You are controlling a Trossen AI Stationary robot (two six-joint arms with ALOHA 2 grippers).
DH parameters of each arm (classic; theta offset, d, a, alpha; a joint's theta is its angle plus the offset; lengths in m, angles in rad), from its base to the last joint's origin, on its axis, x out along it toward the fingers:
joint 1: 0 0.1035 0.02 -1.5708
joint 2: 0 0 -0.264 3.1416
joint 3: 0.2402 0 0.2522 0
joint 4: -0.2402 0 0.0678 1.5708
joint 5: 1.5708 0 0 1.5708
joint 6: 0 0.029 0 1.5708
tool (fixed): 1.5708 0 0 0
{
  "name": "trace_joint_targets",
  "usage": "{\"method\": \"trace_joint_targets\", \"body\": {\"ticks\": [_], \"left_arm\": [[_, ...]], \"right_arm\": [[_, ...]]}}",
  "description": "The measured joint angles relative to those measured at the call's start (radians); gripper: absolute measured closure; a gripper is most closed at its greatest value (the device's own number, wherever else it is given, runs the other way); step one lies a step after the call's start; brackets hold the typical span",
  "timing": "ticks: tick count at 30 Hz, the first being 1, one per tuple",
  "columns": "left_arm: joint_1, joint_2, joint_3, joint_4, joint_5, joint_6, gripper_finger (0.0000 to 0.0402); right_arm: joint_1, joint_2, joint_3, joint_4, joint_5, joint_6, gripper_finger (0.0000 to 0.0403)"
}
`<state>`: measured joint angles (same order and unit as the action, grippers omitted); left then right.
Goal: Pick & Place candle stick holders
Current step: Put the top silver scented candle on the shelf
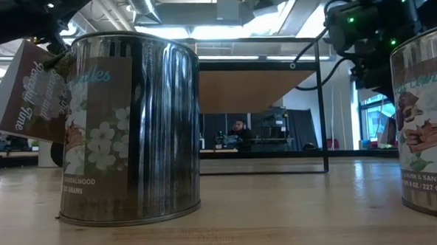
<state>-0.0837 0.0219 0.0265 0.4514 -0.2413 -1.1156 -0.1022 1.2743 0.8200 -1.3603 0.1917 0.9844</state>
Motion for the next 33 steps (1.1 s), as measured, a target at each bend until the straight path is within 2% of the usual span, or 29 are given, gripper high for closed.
{"method": "trace_joint_targets", "body": {"ticks": [15,20,33], "left_arm": [[0.000,0.000,0.000,-0.001,0.005,-0.008,0.0400],[0.000,0.000,0.000,0.001,0.013,-0.008,0.0400],[0.000,0.000,0.000,0.001,0.027,-0.002,0.0400]], "right_arm": [[-0.084,0.002,-0.019,-0.009,-0.006,0.038,0.0003],[-0.101,0.002,-0.025,-0.020,-0.066,0.058,0.0003],[-0.103,0.002,-0.025,-0.017,-0.087,0.123,0.0003]]}}
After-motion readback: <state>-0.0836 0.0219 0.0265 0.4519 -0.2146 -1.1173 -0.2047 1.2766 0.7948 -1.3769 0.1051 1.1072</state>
